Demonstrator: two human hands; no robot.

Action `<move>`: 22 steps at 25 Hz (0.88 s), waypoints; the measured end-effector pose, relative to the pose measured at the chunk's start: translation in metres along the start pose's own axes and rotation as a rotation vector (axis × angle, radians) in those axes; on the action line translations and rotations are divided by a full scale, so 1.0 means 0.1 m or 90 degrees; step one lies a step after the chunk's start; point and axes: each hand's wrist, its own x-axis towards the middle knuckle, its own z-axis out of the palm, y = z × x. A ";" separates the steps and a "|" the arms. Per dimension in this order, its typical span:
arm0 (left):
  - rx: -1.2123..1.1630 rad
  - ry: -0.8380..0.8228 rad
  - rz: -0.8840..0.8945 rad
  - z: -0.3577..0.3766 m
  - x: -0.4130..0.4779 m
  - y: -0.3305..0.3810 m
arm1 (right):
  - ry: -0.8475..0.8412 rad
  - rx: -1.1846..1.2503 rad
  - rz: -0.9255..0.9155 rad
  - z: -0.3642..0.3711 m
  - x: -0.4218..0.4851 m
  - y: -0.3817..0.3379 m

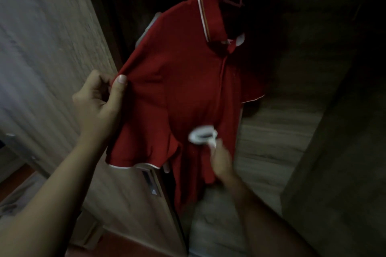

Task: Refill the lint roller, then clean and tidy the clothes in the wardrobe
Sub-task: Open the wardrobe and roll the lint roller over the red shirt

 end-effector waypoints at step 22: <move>0.019 0.023 -0.022 0.04 -0.02 -0.02 | 0.230 0.047 -0.045 -0.69 0.99 -0.66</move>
